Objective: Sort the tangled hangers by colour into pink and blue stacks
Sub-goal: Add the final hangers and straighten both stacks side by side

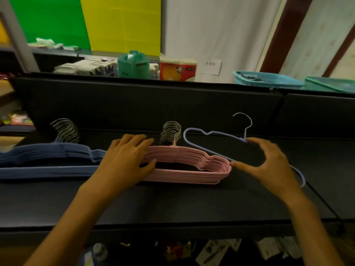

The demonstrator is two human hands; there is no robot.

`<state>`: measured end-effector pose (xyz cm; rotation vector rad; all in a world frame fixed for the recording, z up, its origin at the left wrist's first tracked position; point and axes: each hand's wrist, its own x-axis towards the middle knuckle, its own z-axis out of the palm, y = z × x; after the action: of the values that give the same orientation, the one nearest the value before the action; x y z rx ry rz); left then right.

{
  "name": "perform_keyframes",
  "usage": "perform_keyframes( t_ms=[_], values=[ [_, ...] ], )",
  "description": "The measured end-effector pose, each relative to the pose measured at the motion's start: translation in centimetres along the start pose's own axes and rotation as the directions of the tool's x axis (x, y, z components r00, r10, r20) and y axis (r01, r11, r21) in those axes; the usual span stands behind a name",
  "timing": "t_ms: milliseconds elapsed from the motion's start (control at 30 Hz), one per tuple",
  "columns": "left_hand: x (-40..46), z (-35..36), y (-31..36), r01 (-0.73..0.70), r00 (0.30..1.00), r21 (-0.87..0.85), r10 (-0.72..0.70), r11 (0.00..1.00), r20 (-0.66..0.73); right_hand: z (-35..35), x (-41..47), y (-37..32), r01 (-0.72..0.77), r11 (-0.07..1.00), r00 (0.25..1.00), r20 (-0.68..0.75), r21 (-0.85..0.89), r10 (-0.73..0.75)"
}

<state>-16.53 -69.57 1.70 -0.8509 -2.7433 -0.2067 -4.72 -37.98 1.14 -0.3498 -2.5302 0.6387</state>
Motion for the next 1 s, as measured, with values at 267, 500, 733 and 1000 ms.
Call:
perform_keyframes(
  t_ms=[267,500,733,1000],
  values=[
    [-5.8,-1.8,-4.6,0.241,0.971,0.059,-0.241,0.969,-0.006,4.0,1.5,-5.8,0.157,0.987,0.983,0.101,-0.033,-0.153],
    [-11.0,-3.3,-11.0,0.376,0.926,0.111,-0.37,0.92,-0.071,8.5,1.6,-13.2,0.309,0.951,0.937,0.166,0.012,-0.307],
    [-14.8,-4.8,-20.1,0.402,0.916,0.13,-0.396,0.907,-0.07,15.2,0.4,-22.3,0.371,0.929,0.906,0.219,0.002,-0.362],
    [-16.6,-6.0,-30.2,0.342,0.939,0.061,-0.339,0.938,-0.055,21.9,-1.2,-32.1,0.376,0.926,0.902,0.236,-0.019,-0.361]
  ],
)
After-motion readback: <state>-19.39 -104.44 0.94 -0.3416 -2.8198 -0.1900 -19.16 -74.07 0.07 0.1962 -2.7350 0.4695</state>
